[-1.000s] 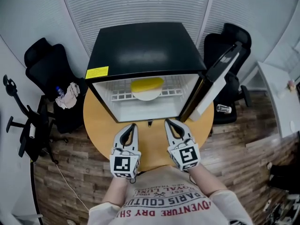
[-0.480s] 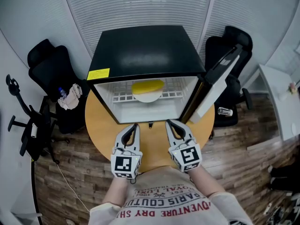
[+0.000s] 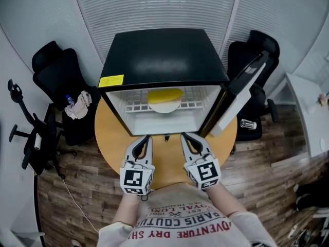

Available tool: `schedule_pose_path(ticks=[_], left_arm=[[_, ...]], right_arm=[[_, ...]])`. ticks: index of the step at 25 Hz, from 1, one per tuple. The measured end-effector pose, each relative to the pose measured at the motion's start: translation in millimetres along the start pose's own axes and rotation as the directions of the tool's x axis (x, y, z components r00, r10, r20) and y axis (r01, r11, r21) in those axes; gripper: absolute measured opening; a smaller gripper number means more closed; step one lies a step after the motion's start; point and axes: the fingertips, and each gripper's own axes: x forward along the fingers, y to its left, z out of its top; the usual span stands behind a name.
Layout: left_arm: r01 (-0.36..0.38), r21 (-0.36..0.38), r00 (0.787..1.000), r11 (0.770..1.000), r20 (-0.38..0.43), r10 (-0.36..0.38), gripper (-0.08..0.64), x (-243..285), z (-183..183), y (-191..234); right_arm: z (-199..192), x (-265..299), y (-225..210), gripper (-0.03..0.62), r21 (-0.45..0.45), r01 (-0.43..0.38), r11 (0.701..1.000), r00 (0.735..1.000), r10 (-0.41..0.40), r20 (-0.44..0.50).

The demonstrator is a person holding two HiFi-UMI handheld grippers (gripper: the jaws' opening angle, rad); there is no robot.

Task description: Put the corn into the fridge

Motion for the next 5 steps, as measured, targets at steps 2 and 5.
schedule_pose_path(ticks=[2,5], left_arm=[[0.0,0.0,1.0,1.0,0.002,0.0,0.029,0.1,0.2,1.9],[0.003,-0.002,1.0,1.0,0.002,-0.003,0.029,1.1,-1.3,4.6]], right_arm=[[-1.3,1.3,1.0,0.028,0.021,-0.002,1.0,1.0,0.002,-0.005],[-3.1,3.3,2.9,0.028,0.052,-0.004,0.999,1.0,0.004,-0.011]])
